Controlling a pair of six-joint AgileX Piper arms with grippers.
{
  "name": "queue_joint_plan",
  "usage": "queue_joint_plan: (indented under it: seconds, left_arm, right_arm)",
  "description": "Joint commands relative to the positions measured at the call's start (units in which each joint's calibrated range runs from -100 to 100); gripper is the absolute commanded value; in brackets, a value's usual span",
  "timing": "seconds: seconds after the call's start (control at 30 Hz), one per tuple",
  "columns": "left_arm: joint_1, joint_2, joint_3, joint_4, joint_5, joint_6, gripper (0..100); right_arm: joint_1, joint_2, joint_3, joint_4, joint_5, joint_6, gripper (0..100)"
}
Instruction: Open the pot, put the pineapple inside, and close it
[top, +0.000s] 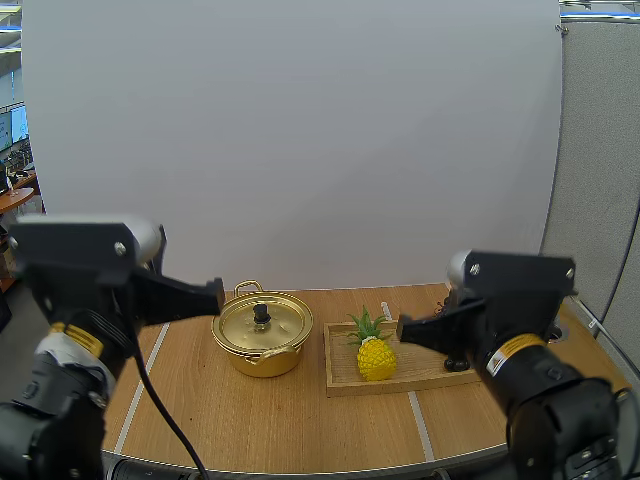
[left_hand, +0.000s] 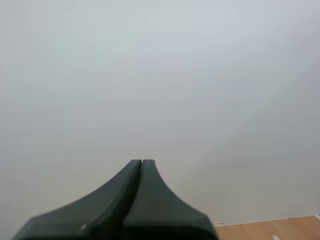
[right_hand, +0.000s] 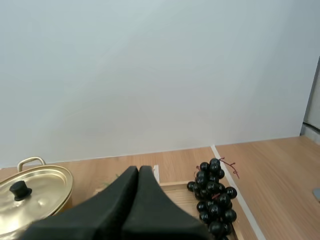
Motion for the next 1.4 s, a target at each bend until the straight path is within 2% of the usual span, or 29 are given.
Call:
queue_joint_plan:
  seconds: [0.0,0.13,0.33,0.63,0.93,1.07,1.1,1.13,1.2,1.23,1.27,1.33,1.37]
  left_arm:
    - [0.08,0.0,-6.4,0.0,11.5,3.6,0]
    - [0.08,0.0,-9.3,0.0,21.4,3.6,0]
    - [0.08,1.6,-9.3,0.0,25.2,3.6,0]
    - [0.08,19.4,-9.3,-0.1,26.3,3.6,0]
    - [0.08,34.7,-10.3,-1.7,24.3,3.5,2]
    - [0.08,37.9,-12.8,-1.7,24.3,3.5,28]
    - [0.08,38.1,-13.4,-1.7,24.3,3.5,39]
    - [0.08,38.4,-13.8,-1.7,24.3,3.5,51]
    - [0.08,38.4,-14.4,-1.7,24.3,3.7,76]
    - [0.08,38.4,-14.7,-1.7,24.3,4.3,93]
    - [0.08,38.4,-14.9,-1.7,24.3,5.0,100]
    - [0.08,38.4,-15.2,-1.7,24.5,7.2,100]
    - [0.08,38.4,-15.2,-1.7,24.6,8.3,100]
  right_arm:
    - [-0.3,-0.3,-11.4,-1.1,9.7,-0.6,0]
    - [-0.3,-0.3,-15.3,0.0,13.5,-0.6,0]
    - [-0.3,1.1,-17.7,1.7,24.9,-0.6,0]
    - [-0.3,16.1,-21.5,1.7,36.3,-4.9,0]
    - [-0.3,30.5,-22.1,1.7,39.3,-5.1,0]
    - [-0.3,33.7,-22.1,1.7,40.1,-5.1,0]
    - [-0.3,34.1,-22.1,1.6,39.9,-5.1,0]
    - [-0.3,34.4,-22.1,1.3,39.9,-5.1,5]
    - [-0.3,34.4,-22.1,0.8,39.3,-5.5,22]
    - [-0.3,34.4,-22.1,0.2,38.7,-6.5,31]
    - [-0.3,34.4,-22.1,-0.2,38.5,-6.9,37]
    - [-0.3,34.4,-22.1,-1.6,38.5,-7.3,58]
    - [-0.3,34.4,-22.1,-2.0,38.5,-7.3,76]
